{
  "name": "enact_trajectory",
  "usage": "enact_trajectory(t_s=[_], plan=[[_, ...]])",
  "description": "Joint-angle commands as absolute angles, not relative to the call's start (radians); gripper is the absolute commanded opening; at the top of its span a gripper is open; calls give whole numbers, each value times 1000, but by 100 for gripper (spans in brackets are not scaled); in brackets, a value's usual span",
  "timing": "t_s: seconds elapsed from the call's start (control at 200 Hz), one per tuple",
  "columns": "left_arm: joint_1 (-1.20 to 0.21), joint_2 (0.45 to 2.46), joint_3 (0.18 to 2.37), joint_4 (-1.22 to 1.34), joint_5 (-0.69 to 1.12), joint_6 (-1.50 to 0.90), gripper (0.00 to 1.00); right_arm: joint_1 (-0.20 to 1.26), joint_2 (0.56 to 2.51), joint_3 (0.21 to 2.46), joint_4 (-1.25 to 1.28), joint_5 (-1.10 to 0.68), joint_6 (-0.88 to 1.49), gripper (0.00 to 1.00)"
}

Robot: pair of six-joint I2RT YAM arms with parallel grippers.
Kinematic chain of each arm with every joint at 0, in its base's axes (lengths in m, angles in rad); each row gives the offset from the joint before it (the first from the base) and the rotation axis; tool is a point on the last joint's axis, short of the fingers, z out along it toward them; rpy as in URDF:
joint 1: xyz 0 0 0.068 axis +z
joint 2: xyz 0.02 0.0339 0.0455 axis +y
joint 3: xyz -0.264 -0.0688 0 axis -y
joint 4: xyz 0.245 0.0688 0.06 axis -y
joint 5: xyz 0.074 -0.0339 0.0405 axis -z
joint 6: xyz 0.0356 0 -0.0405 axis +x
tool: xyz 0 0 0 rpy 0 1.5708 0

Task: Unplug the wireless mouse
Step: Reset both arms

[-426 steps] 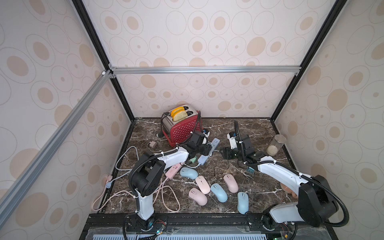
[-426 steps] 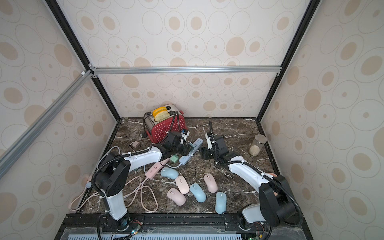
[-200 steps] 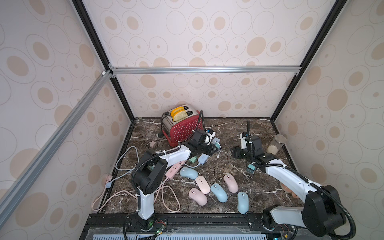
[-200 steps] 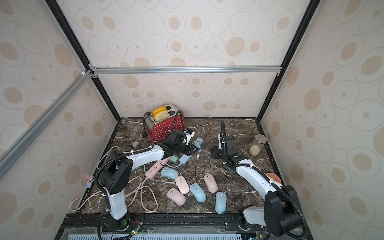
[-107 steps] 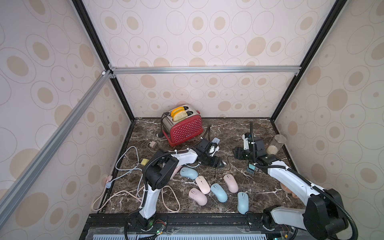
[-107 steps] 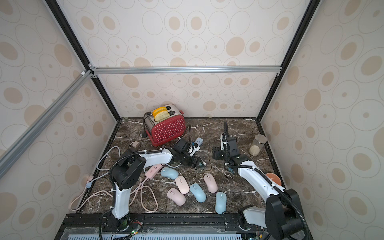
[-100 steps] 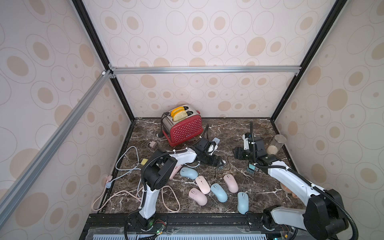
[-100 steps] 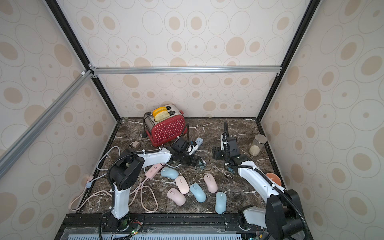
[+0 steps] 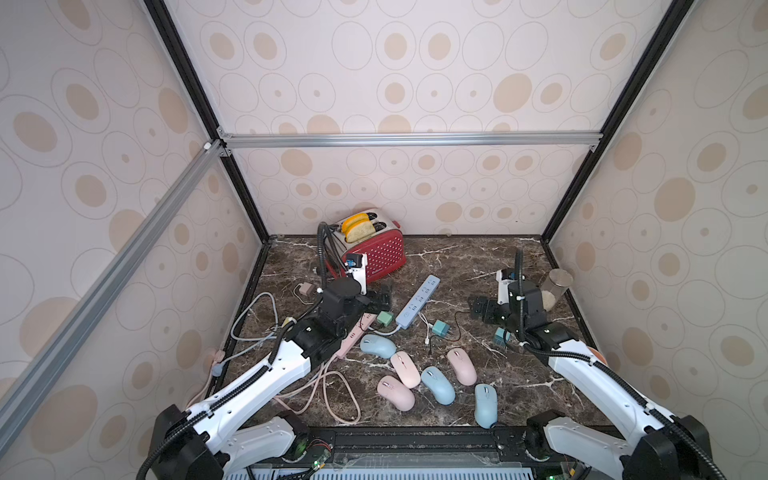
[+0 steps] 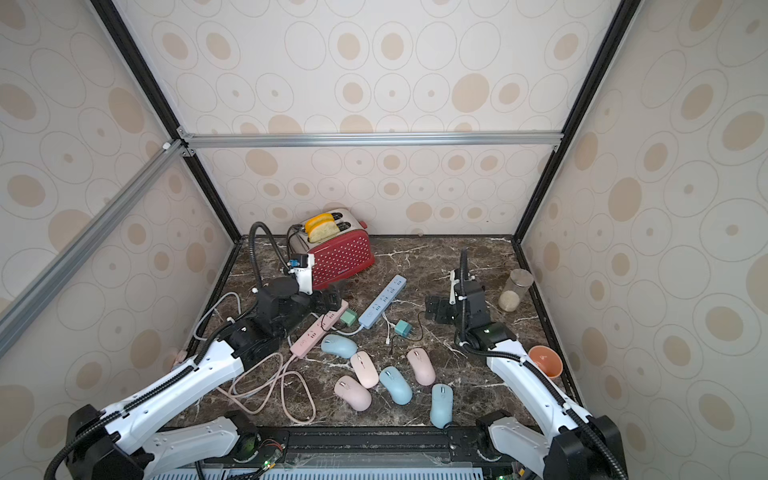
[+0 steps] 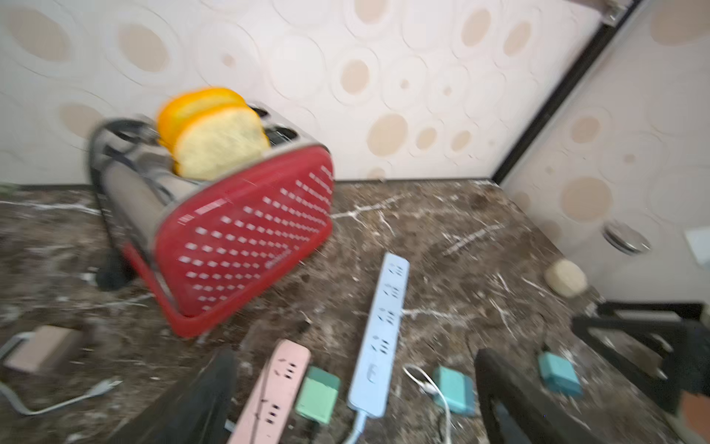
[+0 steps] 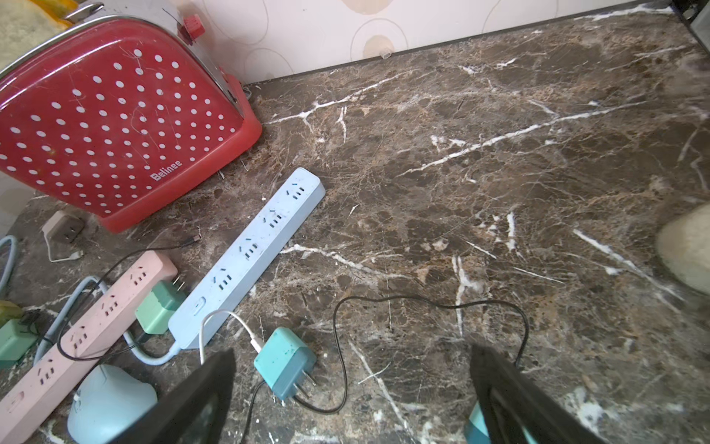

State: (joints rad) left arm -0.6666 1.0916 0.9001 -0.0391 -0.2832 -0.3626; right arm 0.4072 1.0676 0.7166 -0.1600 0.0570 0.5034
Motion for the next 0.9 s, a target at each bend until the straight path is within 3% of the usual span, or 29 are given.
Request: enact_trajectory(t_s=[0.0,0.085,0.2,0.436,0.721,0.806,0.896], plan=[[-662,1118,981,-147,-493,-175,99,405,1048,712,-144,114,468,100],[-658,1145,1010,-171,-620,-71,99,405,1052,717,-144,142,437,100],[-574,1170,910,9,-725,49,99,405,1053,702,-105,180,392,100],[-288,1302,665,330,-621,82,99,406,997,627,2,236,338,100],[-138,1503,482,738,-477,53,99,404,1045,656,-14,231,361,100],[-82,1516,534,637,-412,0,99,403,1078,683,-42,214,297,100],[-70,1488,398,859,-377,-10,99,404,1102,689,-27,217,216,100]])
